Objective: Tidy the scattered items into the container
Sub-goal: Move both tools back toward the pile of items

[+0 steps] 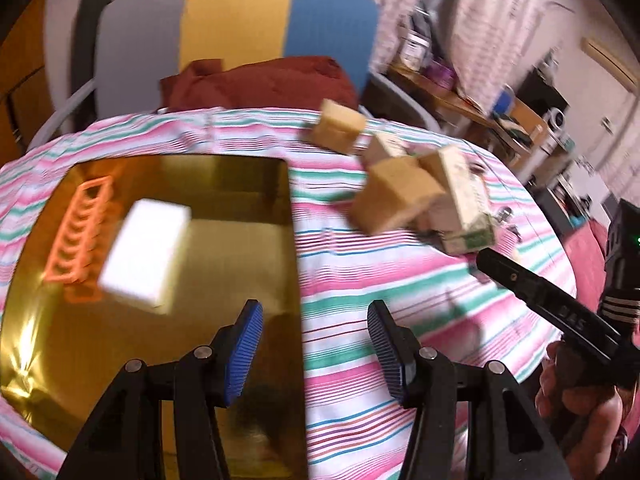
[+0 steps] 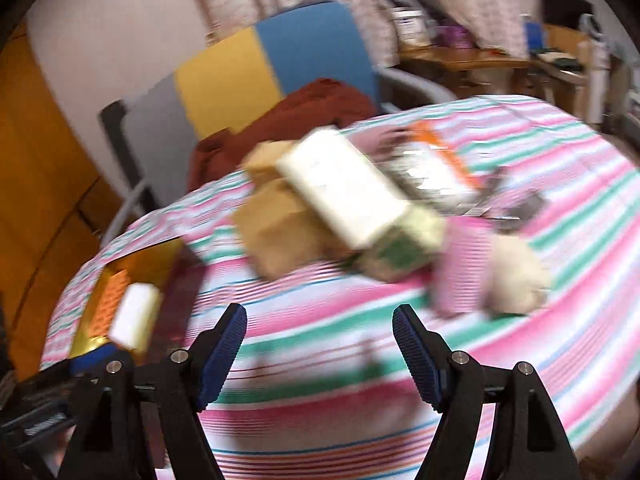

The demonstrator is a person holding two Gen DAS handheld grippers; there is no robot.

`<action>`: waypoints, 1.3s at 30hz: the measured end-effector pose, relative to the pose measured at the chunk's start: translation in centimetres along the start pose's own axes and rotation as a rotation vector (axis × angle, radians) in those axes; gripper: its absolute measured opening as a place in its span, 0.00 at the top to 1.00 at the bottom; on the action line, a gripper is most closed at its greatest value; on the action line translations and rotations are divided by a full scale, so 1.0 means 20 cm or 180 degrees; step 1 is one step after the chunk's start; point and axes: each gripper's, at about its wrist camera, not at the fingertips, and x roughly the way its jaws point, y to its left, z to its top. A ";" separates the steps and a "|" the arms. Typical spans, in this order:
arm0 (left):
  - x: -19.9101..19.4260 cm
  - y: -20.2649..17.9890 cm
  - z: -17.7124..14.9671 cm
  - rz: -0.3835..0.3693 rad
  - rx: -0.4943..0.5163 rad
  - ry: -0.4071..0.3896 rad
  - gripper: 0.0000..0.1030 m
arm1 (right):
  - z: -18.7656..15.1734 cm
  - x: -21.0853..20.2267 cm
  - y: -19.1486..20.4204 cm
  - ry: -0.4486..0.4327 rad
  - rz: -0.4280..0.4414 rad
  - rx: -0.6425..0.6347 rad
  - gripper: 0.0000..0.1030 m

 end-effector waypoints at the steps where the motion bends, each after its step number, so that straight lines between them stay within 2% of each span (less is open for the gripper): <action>1: 0.01 -0.03 0.01 -0.0033 0.0034 0.0010 0.46 | 0.00 -0.01 -0.05 -0.0017 -0.0054 0.0058 0.26; 5: 0.09 -0.16 0.02 -0.0171 0.0146 0.0065 0.46 | 0.03 -0.03 -0.27 -0.0082 -0.0312 0.0252 0.26; 9: 0.17 -0.30 0.01 -0.0302 0.0306 0.0167 0.46 | 0.07 -0.01 -0.42 -0.0085 -0.0562 0.0244 0.26; 13: 0.22 -0.41 0.00 -0.0423 0.0430 0.0217 0.46 | 0.11 0.07 -0.52 0.0026 -0.0611 0.0273 0.26; 19: 0.28 -0.49 -0.01 -0.0475 0.0567 0.0287 0.46 | 0.14 0.18 -0.58 0.0097 -0.0357 0.0204 0.26; 20: 0.29 -0.49 -0.01 -0.0483 0.0564 0.0301 0.46 | 0.14 0.19 -0.57 0.0132 -0.0286 0.0191 0.30; 21: 0.30 -0.50 -0.02 -0.0486 0.0555 0.0315 0.46 | 0.13 0.20 -0.57 0.0166 -0.0196 0.0197 0.42; 22: 0.30 -0.49 -0.02 -0.0482 0.0546 0.0330 0.46 | 0.12 0.21 -0.55 0.0215 -0.0106 0.0196 0.43; 26: 0.32 -0.49 -0.02 -0.0492 0.0511 0.0332 0.46 | 0.07 0.18 -0.48 0.0182 -0.0222 0.0017 0.45; 30: 0.32 -0.50 -0.02 -0.0503 0.0544 0.0308 0.46 | 0.00 0.13 -0.46 0.0219 -0.0047 0.0174 0.46; 39: 0.32 -0.52 -0.03 -0.0566 0.0544 0.0308 0.46 | -0.12 0.06 -0.33 0.0352 0.0197 -0.0061 0.53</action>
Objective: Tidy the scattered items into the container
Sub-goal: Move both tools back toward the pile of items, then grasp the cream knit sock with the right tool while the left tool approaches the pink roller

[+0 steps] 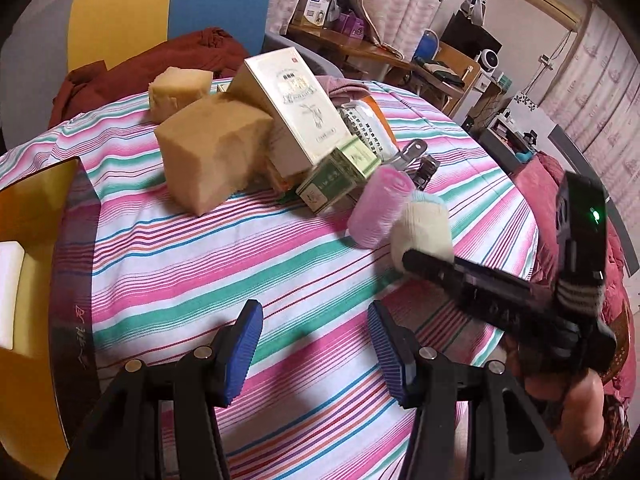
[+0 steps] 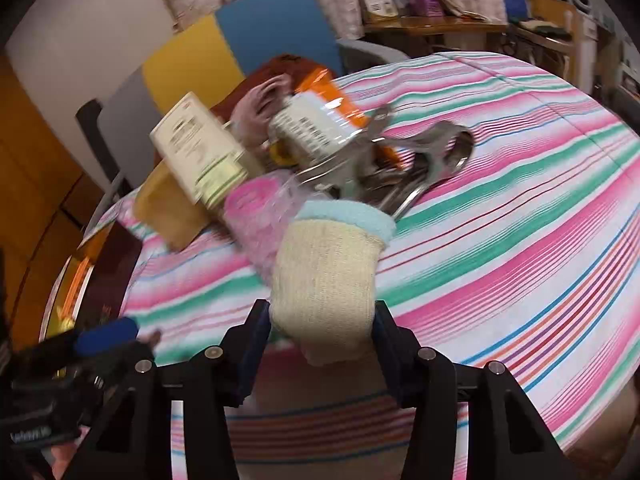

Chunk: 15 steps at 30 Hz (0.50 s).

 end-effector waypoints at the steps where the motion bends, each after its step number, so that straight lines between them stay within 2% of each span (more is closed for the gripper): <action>1: 0.00 0.00 0.00 -0.0007 -0.0003 -0.0009 0.46 | 0.01 0.02 0.00 0.0018 0.0017 -0.0020 0.54; 2: -0.01 0.00 0.01 -0.0012 -0.0001 -0.0021 0.46 | -0.01 0.01 0.01 0.0046 0.0040 -0.0041 0.58; 7: 0.00 -0.04 0.11 -0.0073 0.0017 -0.0066 0.46 | -0.01 -0.02 -0.02 -0.0037 -0.0026 0.0063 0.56; 8: 0.01 -0.06 0.14 -0.0105 0.0038 -0.0078 0.45 | 0.00 -0.04 -0.04 -0.0080 -0.0049 0.0104 0.51; 9: 0.03 -0.08 0.17 -0.0138 0.0068 -0.0072 0.45 | 0.01 -0.05 -0.06 -0.0117 -0.0069 0.0156 0.39; 10: 0.04 -0.10 0.20 -0.0167 0.0095 -0.0061 0.45 | 0.03 -0.05 -0.06 -0.0140 -0.0083 0.0181 0.34; 13: 0.08 -0.17 0.28 -0.0296 0.0140 -0.0031 0.44 | 0.07 -0.05 -0.07 -0.0241 -0.0117 0.0174 0.32; 15: 0.11 -0.21 0.33 -0.0302 0.0164 -0.0028 0.44 | 0.09 -0.02 -0.06 -0.0233 -0.0254 0.0083 0.36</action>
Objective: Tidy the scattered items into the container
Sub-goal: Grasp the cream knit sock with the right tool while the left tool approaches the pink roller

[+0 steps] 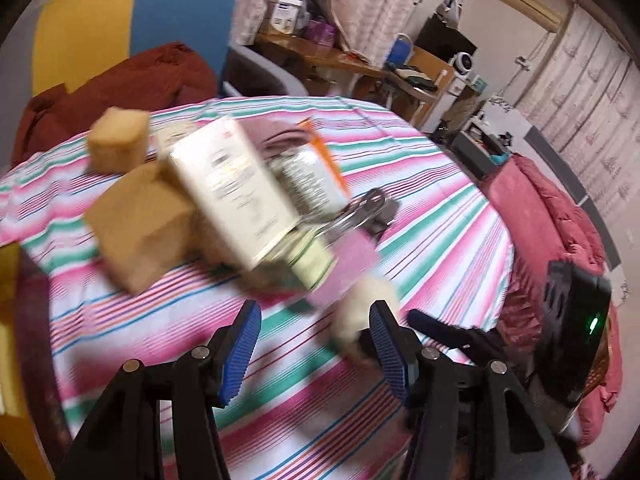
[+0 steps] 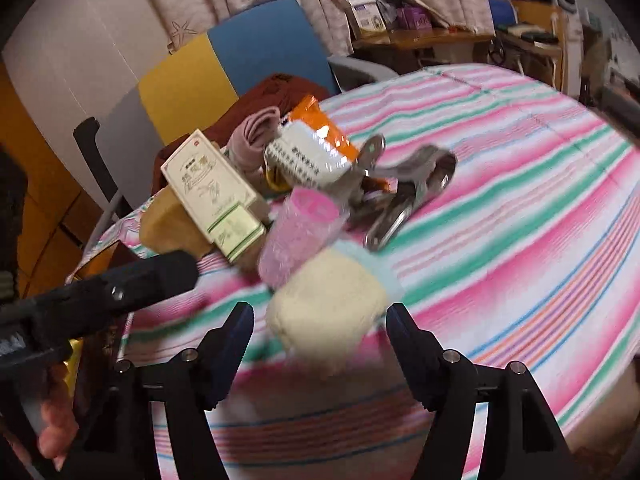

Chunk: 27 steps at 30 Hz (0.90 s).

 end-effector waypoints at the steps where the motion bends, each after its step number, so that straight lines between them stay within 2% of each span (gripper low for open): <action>1: 0.02 -0.02 0.02 0.0025 0.0030 0.0022 0.44 | 0.00 0.02 0.00 0.0037 0.0036 -0.0011 0.40; 5: 0.08 -0.08 0.05 0.0111 0.0161 0.0080 0.44 | -0.01 0.00 0.01 0.0044 0.0067 -0.0072 0.46; 8: 0.06 -0.12 0.07 0.0199 0.0256 -0.0073 0.44 | -0.04 -0.04 -0.01 0.0047 0.0135 -0.0040 0.49; 10: 0.07 -0.17 0.09 0.0261 0.0445 -0.0118 0.44 | -0.05 -0.06 -0.04 0.0060 0.0186 0.0036 0.50; 12: 0.12 -0.22 0.12 0.0327 0.0610 -0.0062 0.44 | -0.06 -0.08 -0.05 0.0079 0.0227 0.0104 0.50; 16: 0.26 -0.25 0.16 0.0382 0.0726 0.0176 0.44 | -0.09 -0.09 -0.05 0.0096 0.0225 0.0099 0.52; 18: 0.32 -0.26 0.16 0.0376 0.0747 0.0285 0.44 | -0.11 -0.08 -0.05 0.0176 0.0178 0.0079 0.66; 20: 0.35 -0.25 0.15 0.0316 0.0702 0.0398 0.45 | -0.15 -0.06 -0.06 0.0257 0.0178 0.0121 0.66; 25: 0.33 -0.19 0.11 0.0086 0.0486 0.0462 0.47 | -0.19 -0.09 -0.11 0.0179 0.0365 0.0333 0.64; 26: 0.32 -0.18 0.11 0.0087 0.0496 0.0463 0.50 | -0.19 -0.09 -0.12 0.0162 0.0388 0.0373 0.63; 27: 0.32 -0.18 0.10 0.0115 0.0524 0.0457 0.51 | -0.18 -0.09 -0.12 0.0134 0.0403 0.0408 0.56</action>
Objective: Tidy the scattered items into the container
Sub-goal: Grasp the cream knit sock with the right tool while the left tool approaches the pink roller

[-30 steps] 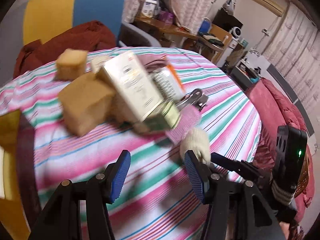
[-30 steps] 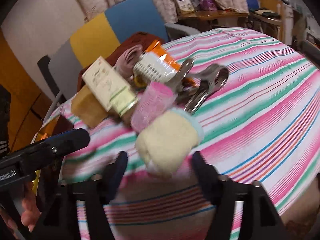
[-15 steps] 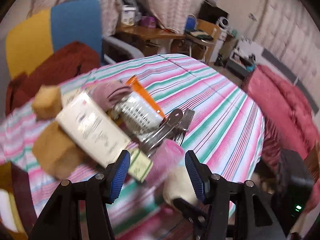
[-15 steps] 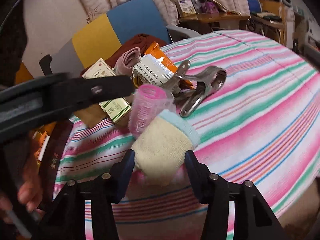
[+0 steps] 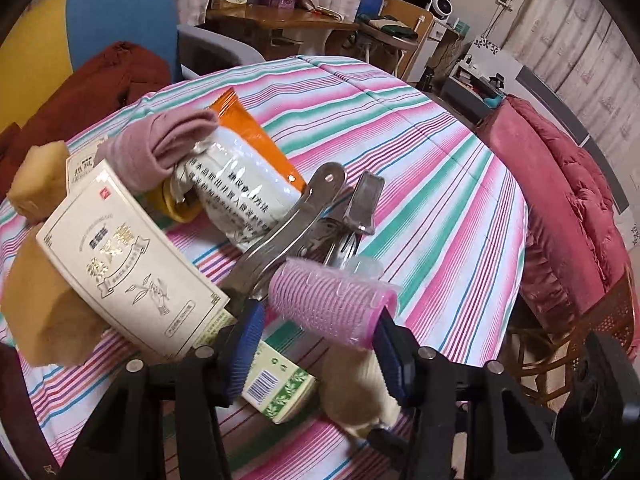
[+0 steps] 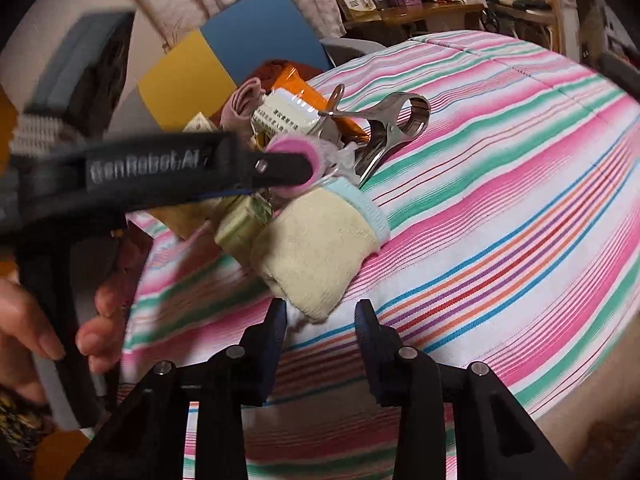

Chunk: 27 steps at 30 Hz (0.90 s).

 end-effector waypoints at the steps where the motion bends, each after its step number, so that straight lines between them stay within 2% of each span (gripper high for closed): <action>1: 0.01 -0.01 0.00 0.0023 0.0018 -0.0006 0.52 | 0.01 0.00 0.00 -0.0017 -0.0007 0.0010 0.51; 2: 0.02 -0.01 0.01 0.0025 0.0022 -0.0008 0.54 | 0.02 0.00 0.00 -0.0046 -0.0025 0.0021 0.46; 5: 0.02 -0.01 0.00 0.0014 0.0026 -0.0010 0.59 | 0.07 0.03 0.00 -0.0083 -0.0008 0.0049 0.46; 7: 0.01 -0.03 -0.01 0.0024 0.0085 -0.0026 0.67 | 0.10 0.05 0.03 -0.0099 -0.0025 0.0020 0.46; 12: -0.01 -0.02 -0.03 0.0158 0.0209 -0.0082 0.80 | 0.10 0.08 0.14 -0.0058 -0.0173 -0.0250 0.50; 17: -0.06 0.10 -0.11 0.0037 -0.0116 -0.0148 0.92 | 0.05 0.04 0.12 -0.0063 -0.0188 -0.0319 0.53; 20: -0.11 0.14 -0.18 -0.0016 -0.0209 -0.0228 0.93 | 0.04 0.03 0.11 -0.0026 -0.0129 -0.0251 0.58; 27: -0.22 0.23 -0.29 -0.0063 -0.0463 -0.0371 0.95 | 0.00 0.02 0.07 0.0047 -0.0202 -0.0159 0.69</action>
